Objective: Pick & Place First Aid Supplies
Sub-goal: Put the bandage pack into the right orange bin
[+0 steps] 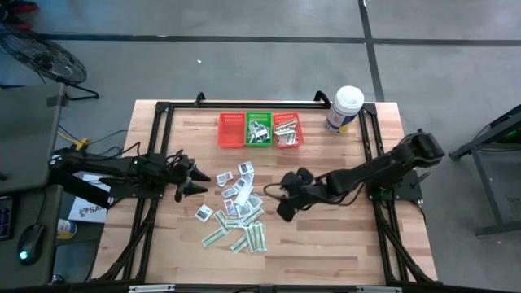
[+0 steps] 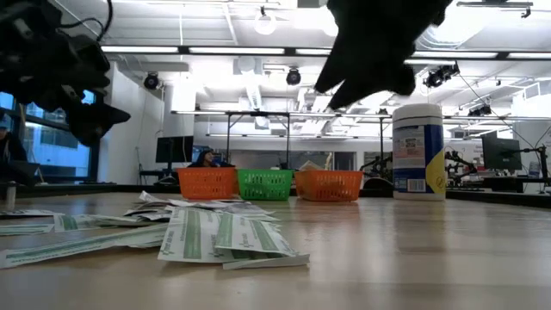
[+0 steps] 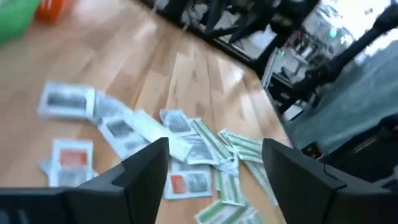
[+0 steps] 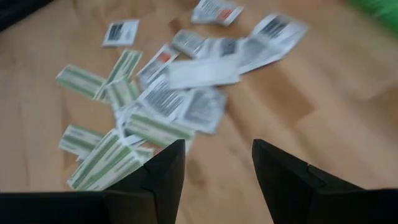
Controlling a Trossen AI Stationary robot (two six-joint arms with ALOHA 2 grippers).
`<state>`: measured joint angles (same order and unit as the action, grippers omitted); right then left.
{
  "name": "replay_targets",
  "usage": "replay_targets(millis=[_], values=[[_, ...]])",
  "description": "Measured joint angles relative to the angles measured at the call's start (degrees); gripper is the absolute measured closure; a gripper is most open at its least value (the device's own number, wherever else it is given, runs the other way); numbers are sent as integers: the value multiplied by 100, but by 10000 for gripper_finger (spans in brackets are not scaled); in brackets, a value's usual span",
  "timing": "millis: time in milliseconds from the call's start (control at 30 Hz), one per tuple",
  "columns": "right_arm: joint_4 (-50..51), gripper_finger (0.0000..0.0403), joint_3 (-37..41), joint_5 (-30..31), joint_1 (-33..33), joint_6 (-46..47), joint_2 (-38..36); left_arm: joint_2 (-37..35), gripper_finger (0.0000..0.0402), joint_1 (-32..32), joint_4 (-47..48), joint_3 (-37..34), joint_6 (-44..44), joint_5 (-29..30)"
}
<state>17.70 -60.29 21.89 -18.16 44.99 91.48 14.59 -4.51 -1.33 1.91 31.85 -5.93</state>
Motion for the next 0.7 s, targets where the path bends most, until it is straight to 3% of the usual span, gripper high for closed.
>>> replay_targets(millis=[233, 400, 567, 700], values=[[894, 222, 7, 754, 223, 2, -927, 1073, 154, 0, -942, 7, 2069, -38], [1140, 222, 7, 912, 451, -150, -1308, 1902, 174, 0, -1684, 11, 3548, -76], [1152, 222, 7, 919, 681, -747, -1431, 2694, 185, 0, -2448, 15, 4262, -72], [1216, 222, 7, 669, 834, -1033, -1434, 3355, 185, 0, -2546, 184, 4482, -5]])
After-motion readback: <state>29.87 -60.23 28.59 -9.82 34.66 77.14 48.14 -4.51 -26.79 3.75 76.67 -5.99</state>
